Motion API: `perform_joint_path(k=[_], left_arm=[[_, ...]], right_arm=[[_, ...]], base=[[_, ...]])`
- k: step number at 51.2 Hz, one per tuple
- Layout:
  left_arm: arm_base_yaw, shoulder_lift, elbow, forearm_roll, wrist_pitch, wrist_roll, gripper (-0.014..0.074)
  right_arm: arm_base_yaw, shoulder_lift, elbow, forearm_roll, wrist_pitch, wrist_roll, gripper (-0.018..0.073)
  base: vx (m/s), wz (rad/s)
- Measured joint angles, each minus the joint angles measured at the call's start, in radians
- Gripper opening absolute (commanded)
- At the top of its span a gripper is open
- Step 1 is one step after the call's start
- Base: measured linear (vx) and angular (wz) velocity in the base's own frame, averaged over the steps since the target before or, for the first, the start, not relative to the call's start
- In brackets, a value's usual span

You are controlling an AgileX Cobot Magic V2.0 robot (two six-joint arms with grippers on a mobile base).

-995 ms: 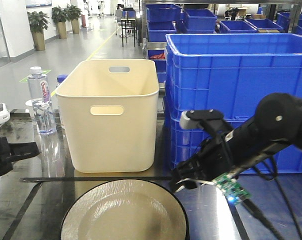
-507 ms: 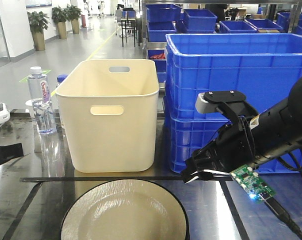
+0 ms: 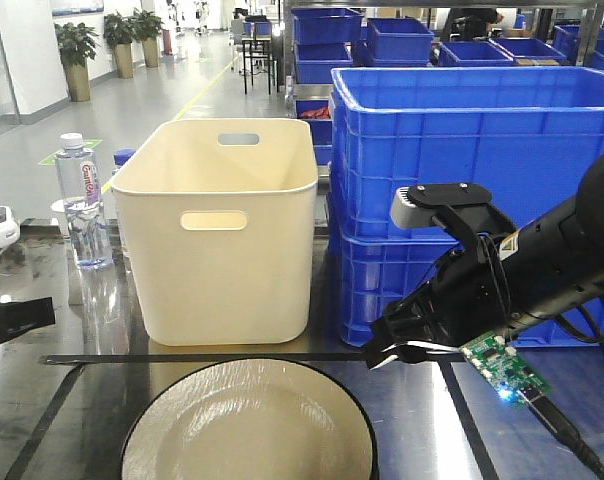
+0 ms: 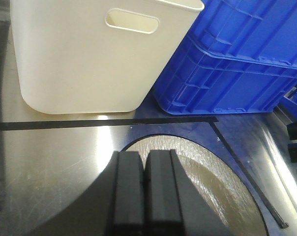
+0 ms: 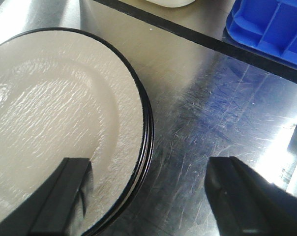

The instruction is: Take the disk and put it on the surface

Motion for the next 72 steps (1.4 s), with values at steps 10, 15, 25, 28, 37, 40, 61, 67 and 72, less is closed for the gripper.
perform_joint_path(k=[10,15,25,28,37,40,61,67,72], left_arm=[[0.000,0.000,0.000,0.000,0.000,0.002,-0.0008],[0.000,-0.016,0.005,0.042,-0.001,-0.003,-0.0008],[-0.012,-0.221,0.154,0.296,-0.120,-0.155,-0.0008],[-0.019,-0.309,0.222,0.390,-0.171,-0.229,-0.0008],[-0.023,-0.599,0.492,0.706,-0.294,-0.509,-0.0008],[-0.023,-0.693,0.584,0.810,-0.316,-0.599,-0.0008],[-0.023,-1.014,0.970,1.000,-0.534,-0.703,-0.0008],[-0.023,-1.019,0.971,1.001,-0.537,-0.704,-0.0008],[-0.023,-1.019,0.972,1.001,-0.538,-0.704,-0.0008]], right_arm=[[0.000,0.000,0.000,0.000,0.001,0.000,0.0540],[0.000,0.000,0.000,0.000,0.001,0.000,0.0540],[0.000,0.000,0.000,0.000,0.001,0.000,0.0540],[0.000,0.000,0.000,0.000,0.001,0.000,0.0540],[0.000,0.000,0.000,-0.001,0.001,0.000,0.0540],[0.000,0.000,0.000,-0.001,0.001,0.000,0.0540],[0.000,0.000,0.000,-0.001,0.008,0.000,0.0540],[0.000,0.000,0.000,-0.001,0.008,0.000,0.0540],[0.000,0.000,0.000,-0.001,0.009,0.000,0.0540]], base=[[0.00,0.00],[0.00,0.00],[0.00,0.00],[0.00,0.00],[0.00,0.00],[0.00,0.00],[0.00,0.00],[0.00,0.00],[0.00,0.00]])
